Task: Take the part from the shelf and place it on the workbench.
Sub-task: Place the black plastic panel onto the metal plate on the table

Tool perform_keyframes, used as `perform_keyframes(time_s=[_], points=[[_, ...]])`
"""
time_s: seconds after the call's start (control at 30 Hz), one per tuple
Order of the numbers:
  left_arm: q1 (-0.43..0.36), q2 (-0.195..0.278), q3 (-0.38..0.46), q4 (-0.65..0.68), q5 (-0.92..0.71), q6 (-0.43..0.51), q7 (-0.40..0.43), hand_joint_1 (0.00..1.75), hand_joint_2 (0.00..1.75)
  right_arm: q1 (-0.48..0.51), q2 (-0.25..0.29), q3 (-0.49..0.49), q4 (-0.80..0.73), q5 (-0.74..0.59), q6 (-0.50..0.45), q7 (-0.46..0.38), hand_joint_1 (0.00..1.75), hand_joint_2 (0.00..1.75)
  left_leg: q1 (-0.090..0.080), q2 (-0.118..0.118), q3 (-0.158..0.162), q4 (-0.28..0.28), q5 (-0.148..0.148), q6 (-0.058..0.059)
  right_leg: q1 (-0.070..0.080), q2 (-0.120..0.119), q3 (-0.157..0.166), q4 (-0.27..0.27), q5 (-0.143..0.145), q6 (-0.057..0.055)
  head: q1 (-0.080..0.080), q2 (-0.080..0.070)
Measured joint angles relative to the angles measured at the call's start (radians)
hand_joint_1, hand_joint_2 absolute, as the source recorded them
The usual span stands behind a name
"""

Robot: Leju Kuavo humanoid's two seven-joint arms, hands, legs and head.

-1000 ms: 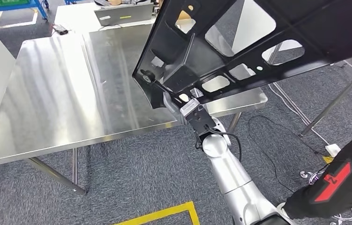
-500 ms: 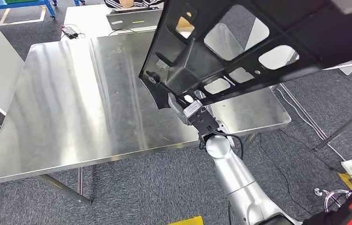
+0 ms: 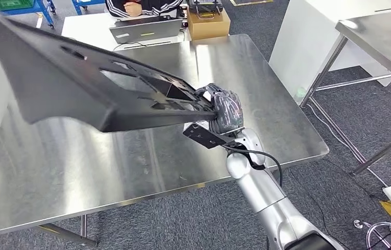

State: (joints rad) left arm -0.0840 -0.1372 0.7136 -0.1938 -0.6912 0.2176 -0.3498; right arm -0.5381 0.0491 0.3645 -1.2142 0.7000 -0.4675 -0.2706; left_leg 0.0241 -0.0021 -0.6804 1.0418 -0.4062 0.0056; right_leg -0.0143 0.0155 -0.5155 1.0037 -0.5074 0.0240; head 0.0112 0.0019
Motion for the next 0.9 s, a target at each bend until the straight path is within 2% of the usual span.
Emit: perform_keyframes(time_s=[0.07,0.1,0.27,0.37,0.43,0.6,0.73,0.9], points=[[0.001,-0.001,0.0,0.001,0.0,0.0,0.0,0.0,1.75,-0.009,-0.018,0.002,0.014,0.022,-0.009,0.018,1.75,1.75,-0.006,-0.001,0.005,-0.003,0.005,0.014,0.004,0.0,0.002,-0.003,-0.011,0.013,0.001,0.0],[0.002,-0.001,0.0,0.001,0.0,0.0,0.0,0.0,1.75,-0.01,-0.022,0.002,0.017,0.024,-0.009,0.021,1.75,1.75,-0.008,-0.002,0.004,-0.004,0.008,0.017,0.004,0.0,0.003,-0.006,-0.013,0.016,0.002,0.0],[0.001,-0.003,0.0,0.001,0.0,0.001,0.0,0.0,1.75,-0.015,-0.034,0.002,0.023,0.026,-0.011,0.023,1.75,1.75,-0.012,-0.004,0.005,-0.009,0.011,0.019,0.004,-0.002,0.009,-0.01,-0.013,0.017,0.003,0.0],[0.0,-0.007,0.0,0.001,-0.001,0.001,0.0,0.0,1.75,-0.022,-0.06,0.002,0.047,0.066,-0.013,0.051,1.75,1.75,-0.016,-0.012,0.005,-0.012,0.007,0.029,0.002,-0.005,0.023,-0.034,-0.014,0.016,0.005,0.0],[0.0,-0.007,0.0,0.001,0.0,0.002,-0.001,0.0,1.75,-0.03,-0.077,-0.003,0.079,0.149,-0.027,0.094,1.75,1.75,-0.017,-0.014,0.006,-0.012,0.003,0.035,0.002,-0.006,0.024,-0.041,-0.017,0.019,0.005,0.0],[0.004,-0.006,0.004,0.001,0.007,0.008,-0.014,0.0,1.75,-0.094,-0.138,-0.021,0.3,0.442,-0.12,0.194,1.75,1.75,-0.02,-0.016,0.013,-0.012,0.002,0.041,0.001,-0.008,0.028,-0.042,-0.017,0.026,0.005,0.0],[0.01,-0.006,0.007,0.001,0.009,0.01,-0.019,0.0,1.75,-0.144,-0.178,-0.046,0.5,0.496,-0.146,0.187,1.75,1.75,-0.02,-0.018,0.014,-0.012,0.005,0.044,0.001,-0.01,0.029,-0.042,-0.014,0.03,0.005,0.0],[0.013,-0.005,0.014,0.001,0.01,0.01,-0.021,0.0,1.75,-0.186,-0.209,-0.058,0.635,0.545,-0.145,0.221,1.75,1.75,-0.02,-0.017,0.015,-0.012,0.005,0.044,0.001,-0.01,0.032,-0.042,-0.014,0.031,0.005,0.0]])
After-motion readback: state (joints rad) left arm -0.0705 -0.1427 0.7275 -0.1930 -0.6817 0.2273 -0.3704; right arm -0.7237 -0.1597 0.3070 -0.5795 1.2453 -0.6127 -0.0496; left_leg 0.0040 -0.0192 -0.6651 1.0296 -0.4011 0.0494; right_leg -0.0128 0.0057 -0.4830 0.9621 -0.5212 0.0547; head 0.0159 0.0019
